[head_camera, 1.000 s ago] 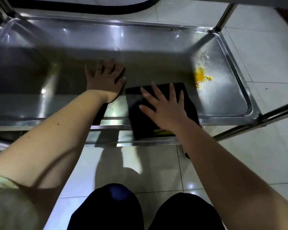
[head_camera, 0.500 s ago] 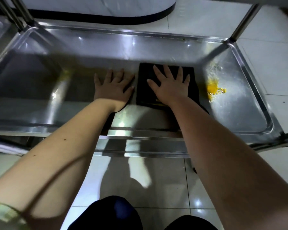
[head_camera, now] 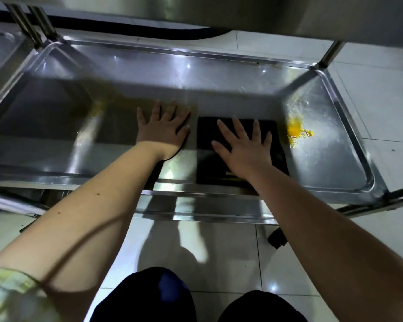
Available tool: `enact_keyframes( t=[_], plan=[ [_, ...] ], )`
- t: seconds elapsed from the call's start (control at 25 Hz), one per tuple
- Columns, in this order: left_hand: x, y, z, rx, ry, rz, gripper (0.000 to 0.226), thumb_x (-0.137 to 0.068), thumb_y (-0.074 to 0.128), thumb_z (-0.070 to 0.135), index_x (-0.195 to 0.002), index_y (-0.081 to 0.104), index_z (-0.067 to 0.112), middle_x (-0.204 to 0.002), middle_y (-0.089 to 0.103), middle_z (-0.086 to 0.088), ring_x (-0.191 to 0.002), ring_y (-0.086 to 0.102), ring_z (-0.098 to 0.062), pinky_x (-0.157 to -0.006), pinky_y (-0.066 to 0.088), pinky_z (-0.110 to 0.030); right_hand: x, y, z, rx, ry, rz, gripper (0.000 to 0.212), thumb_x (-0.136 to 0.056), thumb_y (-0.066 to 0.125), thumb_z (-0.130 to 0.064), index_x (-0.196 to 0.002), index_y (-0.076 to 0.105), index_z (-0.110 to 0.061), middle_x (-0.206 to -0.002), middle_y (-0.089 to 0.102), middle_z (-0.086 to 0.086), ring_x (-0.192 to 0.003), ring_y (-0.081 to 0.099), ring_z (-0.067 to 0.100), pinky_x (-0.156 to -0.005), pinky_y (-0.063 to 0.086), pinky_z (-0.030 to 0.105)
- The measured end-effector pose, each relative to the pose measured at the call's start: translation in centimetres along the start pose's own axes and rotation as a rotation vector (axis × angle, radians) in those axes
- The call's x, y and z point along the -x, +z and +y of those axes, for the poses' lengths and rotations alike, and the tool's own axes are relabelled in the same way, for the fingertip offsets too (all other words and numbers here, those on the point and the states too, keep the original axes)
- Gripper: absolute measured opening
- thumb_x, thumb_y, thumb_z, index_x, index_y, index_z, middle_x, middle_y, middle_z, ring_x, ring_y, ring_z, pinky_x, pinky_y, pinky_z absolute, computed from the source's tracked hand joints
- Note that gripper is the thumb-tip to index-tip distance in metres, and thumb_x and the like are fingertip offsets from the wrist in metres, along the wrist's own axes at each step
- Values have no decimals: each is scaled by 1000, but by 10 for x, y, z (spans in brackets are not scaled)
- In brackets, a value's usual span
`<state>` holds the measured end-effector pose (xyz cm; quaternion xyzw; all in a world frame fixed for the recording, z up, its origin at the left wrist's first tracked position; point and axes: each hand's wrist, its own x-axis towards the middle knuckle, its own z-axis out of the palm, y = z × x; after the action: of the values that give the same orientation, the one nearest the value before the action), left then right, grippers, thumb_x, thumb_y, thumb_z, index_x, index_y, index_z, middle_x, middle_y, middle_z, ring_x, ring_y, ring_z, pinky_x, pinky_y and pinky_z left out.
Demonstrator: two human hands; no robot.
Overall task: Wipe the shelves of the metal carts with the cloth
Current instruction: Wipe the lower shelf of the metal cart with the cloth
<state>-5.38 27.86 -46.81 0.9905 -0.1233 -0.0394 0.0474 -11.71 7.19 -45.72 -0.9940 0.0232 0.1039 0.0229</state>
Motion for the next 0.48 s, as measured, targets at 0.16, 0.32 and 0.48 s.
enact_keyframes(
  t=[0.16, 0.32, 0.48],
  plan=[
    [-2, 4, -2, 10, -8, 15, 56, -100, 22, 54, -152, 2, 48, -164, -2, 7, -150, -7, -30, -112, -6, -67, -79, -13, -15, -94, 43, 63, 66, -93, 13, -72, -152, -2, -47, -163, -9, -7, -146, -13, 42, -113, -6, 66],
    [-4, 4, -2, -7, -11, 5, 57, -99, 23, 54, -152, 2, 47, -164, -5, 8, -150, -7, -30, -112, -5, -67, -102, -15, -19, -93, 55, 86, 67, -92, 14, -72, -152, 3, -45, -164, -4, -6, -147, -10, 41, -113, -7, 66],
    [-4, 1, 0, -3, -7, -23, 54, -99, 19, 56, -150, 3, 50, -163, -7, 9, -149, -8, -32, -112, -4, -68, -66, -11, -9, -104, 59, 68, 67, -92, 12, -72, -152, -1, -46, -163, -6, -8, -147, -13, 40, -113, -8, 66]
  ],
)
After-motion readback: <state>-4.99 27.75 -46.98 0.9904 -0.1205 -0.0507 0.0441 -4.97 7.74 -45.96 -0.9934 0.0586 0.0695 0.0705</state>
